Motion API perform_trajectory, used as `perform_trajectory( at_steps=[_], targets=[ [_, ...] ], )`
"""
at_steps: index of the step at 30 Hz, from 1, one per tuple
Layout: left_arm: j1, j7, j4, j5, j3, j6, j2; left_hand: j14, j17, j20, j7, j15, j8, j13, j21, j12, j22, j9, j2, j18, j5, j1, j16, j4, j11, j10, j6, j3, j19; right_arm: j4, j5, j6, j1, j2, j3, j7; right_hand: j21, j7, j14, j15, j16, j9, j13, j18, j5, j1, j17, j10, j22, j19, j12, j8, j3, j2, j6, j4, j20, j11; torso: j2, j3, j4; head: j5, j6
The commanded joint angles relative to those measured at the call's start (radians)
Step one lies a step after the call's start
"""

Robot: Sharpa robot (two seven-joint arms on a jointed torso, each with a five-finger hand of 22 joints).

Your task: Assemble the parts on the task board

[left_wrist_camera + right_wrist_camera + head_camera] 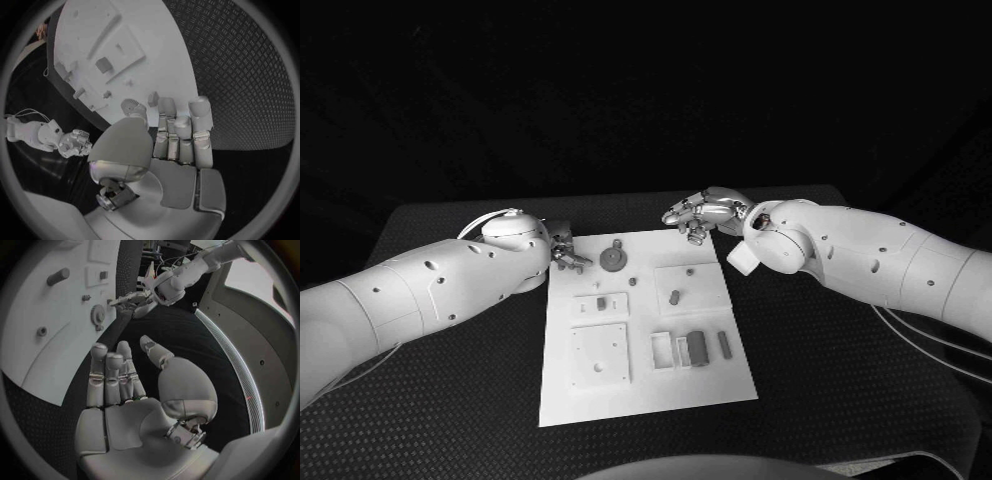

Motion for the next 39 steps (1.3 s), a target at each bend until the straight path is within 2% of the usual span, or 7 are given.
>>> perform_trajectory(
  at_steps=[1,2,3,4,6,13,39],
  targets=[
    [0.001,0.0,-0.003,0.01,0.001,0.011,0.004,0.004,0.004,-0.006,0.0,-0.006,-0.007,0.003,0.006,-0.007,0.022,0.003,0.002,0.097,0.007,0.029,-0.006,-0.001,-0.001,0.008,0.006,-0.009,0.002,0.002,0.001,0.008,-0.001,0.001,0.0,0.008,-0.006,0.009,-0.008,-0.002,-0.004,-0.001,-0.002,0.02,0.004,-0.011,-0.001,-0.005,0.016,0.0,0.004,-0.005,0.001,-0.002,-0.001,0.004,-0.008,0.003,0.0,0.0001,0.0,0.0,0.0],
    [0.001,0.0,-0.004,0.013,0.001,0.011,0.005,0.004,0.005,-0.005,0.0,-0.006,-0.007,0.004,0.006,-0.008,0.021,0.004,-0.001,0.097,-0.004,0.039,-0.008,0.0,-0.001,0.009,0.007,0.002,0.003,0.002,0.001,0.008,-0.001,0.001,0.0,0.008,-0.006,0.009,-0.008,-0.002,-0.004,-0.001,-0.002,0.02,0.004,-0.011,-0.001,-0.005,0.016,0.0,0.004,-0.005,0.001,-0.002,-0.001,0.004,-0.008,0.003,0.0,0.0003,0.0,0.0,-0.001],
    [0.001,0.0,-0.004,0.015,0.001,0.011,0.005,0.006,0.008,-0.003,-0.003,-0.007,-0.008,0.007,0.003,-0.012,0.017,0.008,-0.027,0.095,-0.082,0.043,-0.011,-0.001,0.005,0.011,0.008,0.087,0.005,0.002,0.001,0.008,-0.001,0.001,0.0,0.008,-0.006,0.009,-0.008,-0.002,-0.004,-0.001,-0.002,0.02,0.004,-0.011,-0.001,-0.005,0.016,0.0,0.004,-0.005,0.001,-0.002,-0.001,0.004,-0.008,0.003,0.0,0.0003,0.0,0.0,-0.001],
    [0.001,0.001,-0.004,0.017,0.001,0.011,0.005,0.007,0.011,-0.003,0.001,-0.006,-0.01,0.009,0.003,-0.014,0.019,0.01,-0.045,0.093,-0.086,0.028,-0.013,0.002,0.002,0.011,0.008,0.139,0.006,0.002,0.001,0.008,-0.001,0.001,0.0,0.008,-0.006,0.009,-0.008,-0.002,-0.004,-0.001,-0.002,0.02,0.004,-0.011,-0.001,-0.005,0.016,0.0,0.004,-0.005,0.001,-0.002,-0.001,0.004,-0.008,0.003,0.0,0.0003,0.0,0.001,-0.001],
    [0.001,0.003,-0.002,0.017,0.001,0.012,0.005,0.008,0.014,-0.003,0.001,-0.004,-0.012,0.012,0.005,-0.016,0.021,0.012,-0.055,0.093,-0.084,0.025,-0.015,-0.001,0.001,0.011,0.007,0.17,0.005,0.002,0.001,0.008,-0.001,0.001,0.0,0.008,-0.006,0.009,-0.008,-0.002,-0.004,-0.001,-0.002,0.02,0.004,-0.011,-0.001,-0.005,0.016,0.0,0.004,-0.005,0.001,-0.002,-0.001,0.004,-0.008,0.003,0.0,0.0001,-0.0001,0.0,-0.002],
    [0.001,0.006,-0.003,0.024,0.0,0.017,0.007,0.008,0.017,-0.004,0.002,-0.003,-0.014,0.015,0.007,-0.017,0.022,0.014,-0.06,0.093,-0.079,0.036,-0.017,-0.003,0.001,0.01,0.006,0.187,0.003,0.003,0.002,0.007,-0.001,0.0,0.0,0.008,-0.006,0.009,-0.008,-0.002,-0.004,-0.001,-0.002,0.02,0.004,-0.011,-0.001,-0.005,0.016,0.0,0.004,-0.005,0.001,-0.002,-0.001,0.004,-0.008,0.003,0.0,0.0004,0.0003,0.0,-0.003],
    [0.0,0.006,-0.032,0.044,0.0,0.053,0.026,0.006,0.021,-0.002,0.005,-0.001,-0.017,0.019,0.009,-0.02,0.022,0.018,-0.065,0.091,-0.063,0.041,-0.021,-0.003,0.004,0.005,0.001,0.198,-0.001,0.004,0.002,0.006,-0.001,0.0,0.0,0.008,-0.006,0.009,-0.008,-0.002,-0.004,-0.002,-0.002,0.02,0.004,-0.012,-0.001,-0.005,0.016,0.0,0.004,-0.004,0.001,-0.002,-0.001,0.005,-0.008,0.003,0.0,-0.0006,-0.0001,0.0,-0.006]
  ],
)
